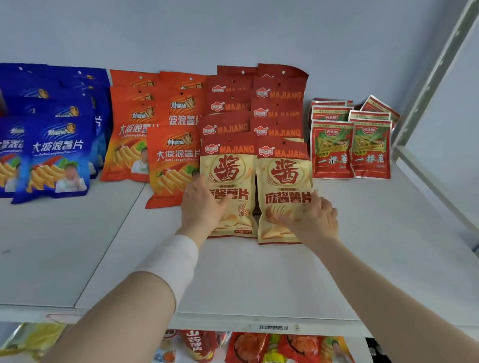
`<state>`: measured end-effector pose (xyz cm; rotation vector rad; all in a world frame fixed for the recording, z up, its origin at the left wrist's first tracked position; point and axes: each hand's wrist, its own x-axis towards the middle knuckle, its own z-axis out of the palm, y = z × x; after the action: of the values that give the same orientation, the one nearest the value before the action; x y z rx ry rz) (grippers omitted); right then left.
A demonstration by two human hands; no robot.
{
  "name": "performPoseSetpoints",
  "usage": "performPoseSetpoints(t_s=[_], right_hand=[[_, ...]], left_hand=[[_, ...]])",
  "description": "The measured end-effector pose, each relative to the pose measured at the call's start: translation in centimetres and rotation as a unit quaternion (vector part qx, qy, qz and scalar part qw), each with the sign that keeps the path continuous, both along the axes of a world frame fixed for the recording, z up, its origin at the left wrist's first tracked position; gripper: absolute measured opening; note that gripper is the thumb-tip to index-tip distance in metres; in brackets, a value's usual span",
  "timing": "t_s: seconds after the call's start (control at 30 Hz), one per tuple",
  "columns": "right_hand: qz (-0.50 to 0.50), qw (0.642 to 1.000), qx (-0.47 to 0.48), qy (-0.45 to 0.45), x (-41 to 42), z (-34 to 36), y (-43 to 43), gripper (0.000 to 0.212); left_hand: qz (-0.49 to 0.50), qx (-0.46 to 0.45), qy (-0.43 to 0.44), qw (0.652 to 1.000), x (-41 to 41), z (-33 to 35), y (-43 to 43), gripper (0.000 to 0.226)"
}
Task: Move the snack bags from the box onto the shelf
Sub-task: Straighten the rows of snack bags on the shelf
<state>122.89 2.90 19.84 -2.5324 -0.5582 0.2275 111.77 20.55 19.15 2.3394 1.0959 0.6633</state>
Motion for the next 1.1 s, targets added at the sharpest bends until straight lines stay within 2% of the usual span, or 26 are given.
performPoseSetpoints(t_s=[0.17,0.27,0.37,0.5,0.67,0.83,0.97,1.1], right_hand=[[-0.059,0.994,0.066,0.061,2.8,-1.3,2.3,0.108],[-0.082,0.985,0.125,0.091,5.0,-1.7,3.5,0.09],[-0.103,0.967,0.194,0.133,5.7,-1.7,3.8,0.073],[-0.112,0.954,0.255,0.114,6.1,-1.4,4.0,0.07],[-0.095,0.95,0.286,0.085,7.7,-0.9,5.5,0.067],[-0.082,0.944,0.308,0.086,8.2,-1.3,6.7,0.071],[-0.092,0.934,0.341,0.057,8.9,-1.4,7.5,0.074],[-0.116,0.931,0.346,0.009,9.4,-2.0,8.8,0.08]], left_hand=[[0.039,-0.042,-0.028,0.998,2.9,0.4,2.4,0.086],[0.04,-0.104,-0.083,0.99,4.9,0.2,4.7,0.085],[0.034,-0.181,-0.141,0.973,6.2,-0.6,6.5,0.094],[0.041,-0.234,-0.211,0.948,7.2,-0.9,7.6,0.088],[0.028,-0.233,-0.249,0.94,8.7,-0.3,8.7,0.049],[0.022,-0.253,-0.254,0.933,9.3,-0.6,9.2,0.043],[0.047,-0.178,-0.269,0.945,10.4,0.7,9.4,0.032],[0.09,-0.126,-0.35,0.924,11.9,1.6,9.4,0.03]])
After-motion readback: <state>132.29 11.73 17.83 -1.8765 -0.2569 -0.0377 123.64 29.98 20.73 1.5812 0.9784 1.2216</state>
